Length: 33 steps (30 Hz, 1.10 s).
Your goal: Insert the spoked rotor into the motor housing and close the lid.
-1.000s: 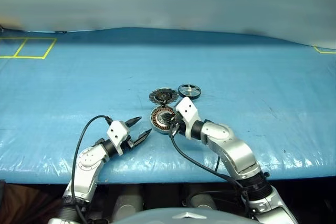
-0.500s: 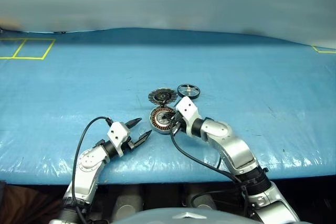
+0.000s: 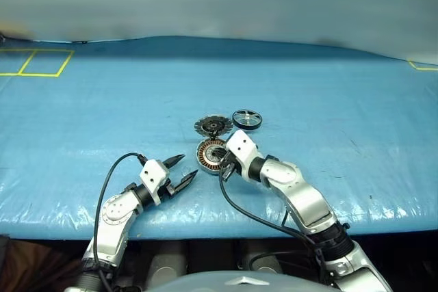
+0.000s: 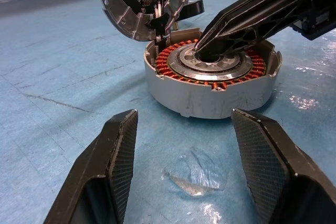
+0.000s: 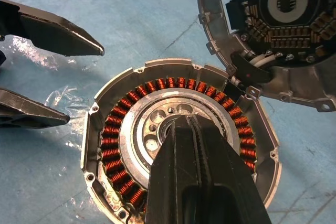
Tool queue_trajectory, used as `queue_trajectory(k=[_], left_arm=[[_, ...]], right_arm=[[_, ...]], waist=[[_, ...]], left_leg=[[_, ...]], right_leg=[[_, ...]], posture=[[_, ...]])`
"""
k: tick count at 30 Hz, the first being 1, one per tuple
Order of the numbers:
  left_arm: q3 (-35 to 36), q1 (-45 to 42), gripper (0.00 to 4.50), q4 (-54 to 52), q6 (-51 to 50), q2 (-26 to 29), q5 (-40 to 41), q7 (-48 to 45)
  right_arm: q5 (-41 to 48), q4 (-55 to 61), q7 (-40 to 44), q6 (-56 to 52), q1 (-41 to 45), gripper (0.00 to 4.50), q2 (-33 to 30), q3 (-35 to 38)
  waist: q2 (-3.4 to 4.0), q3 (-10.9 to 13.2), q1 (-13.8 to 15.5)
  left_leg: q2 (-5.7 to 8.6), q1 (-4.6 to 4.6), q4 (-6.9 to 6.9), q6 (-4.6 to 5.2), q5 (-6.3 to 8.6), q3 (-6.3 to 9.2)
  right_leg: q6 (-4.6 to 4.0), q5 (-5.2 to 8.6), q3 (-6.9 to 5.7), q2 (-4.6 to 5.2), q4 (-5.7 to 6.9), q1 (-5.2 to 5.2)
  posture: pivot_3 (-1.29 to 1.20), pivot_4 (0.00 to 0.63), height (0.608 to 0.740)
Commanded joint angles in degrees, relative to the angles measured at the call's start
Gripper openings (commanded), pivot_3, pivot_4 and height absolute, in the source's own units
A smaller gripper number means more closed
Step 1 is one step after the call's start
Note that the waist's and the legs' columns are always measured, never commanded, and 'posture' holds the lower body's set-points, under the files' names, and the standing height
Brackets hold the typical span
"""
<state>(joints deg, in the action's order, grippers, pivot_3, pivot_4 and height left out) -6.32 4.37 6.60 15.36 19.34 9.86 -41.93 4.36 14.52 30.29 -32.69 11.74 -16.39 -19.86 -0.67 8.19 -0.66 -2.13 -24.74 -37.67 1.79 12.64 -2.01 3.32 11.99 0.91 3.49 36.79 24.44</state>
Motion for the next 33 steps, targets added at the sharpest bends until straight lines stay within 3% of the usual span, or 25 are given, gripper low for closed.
queue_trajectory(k=[1, 11, 25, 33], left_arm=[[-0.4, -0.3, 3.01, -1.4, 0.7, -0.2, 0.2, -0.2], [-0.5, -1.0, 3.01, -0.3, 1.3, -0.7, 0.0, -0.5], [-0.4, -1.9, 3.01, 1.3, 1.9, -1.0, -0.1, -1.1], [-0.6, -2.7, 3.01, 1.9, 2.3, -1.5, -0.3, -1.0]], right_arm=[[4.5, 7.6, 1.1, -0.8, 0.3, 0.04, 0.4, 4.0], [3.6, 9.2, 0.1, -3.4, 0.8, 0.04, -5.8, 6.8], [-2.1, 2.9, -4.0, -1.0, 6.3, 0.04, -5.1, 6.3], [-3.4, -4.6, -1.3, 2.3, 14.9, 0.04, -8.0, 7.3]], waist=[[0.01, 0.0, 0.0], [0.00, 0.0, 0.0], [0.00, 0.0, 0.0], [0.01, 0.0, -0.1]], left_leg=[[0.00, -0.05, 0.00, 0.00, 0.00, -0.01], [0.01, 0.02, 0.00, 0.00, 0.00, 0.00], [0.14, -0.06, 0.03, 0.00, 0.00, -0.03], [0.18, -0.04, -0.02, 0.01, 0.00, -0.05]], right_leg=[[0.00, 0.00, 0.01, 0.00, 0.00, -0.03], [0.04, 0.02, -0.01, 0.03, -0.02, 0.04], [0.00, 0.01, 0.00, -0.08, 0.01, -0.07], [0.00, 0.00, 0.01, -0.08, 0.03, -0.10]], posture=[[0.00, 0.150, 0.740], [0.00, 0.150, 0.740], [0.00, 0.150, 0.740], [0.00, 0.150, 0.740]])
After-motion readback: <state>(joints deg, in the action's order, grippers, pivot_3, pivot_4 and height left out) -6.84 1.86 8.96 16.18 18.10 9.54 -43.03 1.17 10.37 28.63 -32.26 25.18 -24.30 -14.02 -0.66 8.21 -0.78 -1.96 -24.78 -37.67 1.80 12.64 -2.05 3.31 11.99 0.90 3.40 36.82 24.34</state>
